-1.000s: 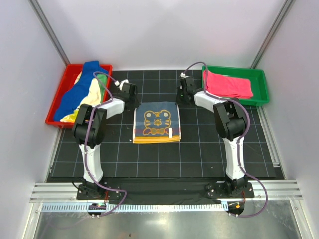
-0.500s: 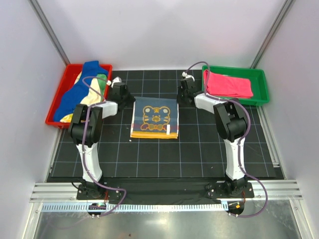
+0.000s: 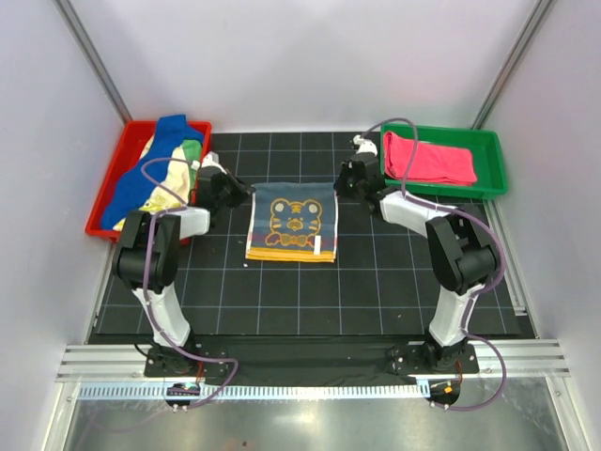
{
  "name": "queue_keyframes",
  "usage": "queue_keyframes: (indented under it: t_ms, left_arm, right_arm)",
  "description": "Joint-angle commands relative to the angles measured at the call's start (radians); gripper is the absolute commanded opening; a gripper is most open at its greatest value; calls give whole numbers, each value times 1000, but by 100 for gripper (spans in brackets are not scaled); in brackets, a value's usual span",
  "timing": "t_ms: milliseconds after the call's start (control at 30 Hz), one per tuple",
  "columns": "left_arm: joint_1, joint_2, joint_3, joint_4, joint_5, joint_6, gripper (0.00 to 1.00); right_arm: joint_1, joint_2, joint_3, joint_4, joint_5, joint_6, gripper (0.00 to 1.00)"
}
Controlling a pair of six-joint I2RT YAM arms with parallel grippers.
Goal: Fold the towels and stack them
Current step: Fold the towel
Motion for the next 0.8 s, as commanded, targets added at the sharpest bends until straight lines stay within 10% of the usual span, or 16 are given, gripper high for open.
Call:
queue_keyframes:
  t_ms: [0,767]
  left_arm:
    - [5,-97,-60,65,28,-10,0]
    - [5,-421,-444,-16,22,28,0]
  right_arm:
    - [33,-91,-70,74,40,12,1]
    - [192,-401,-510,154,181,101,1]
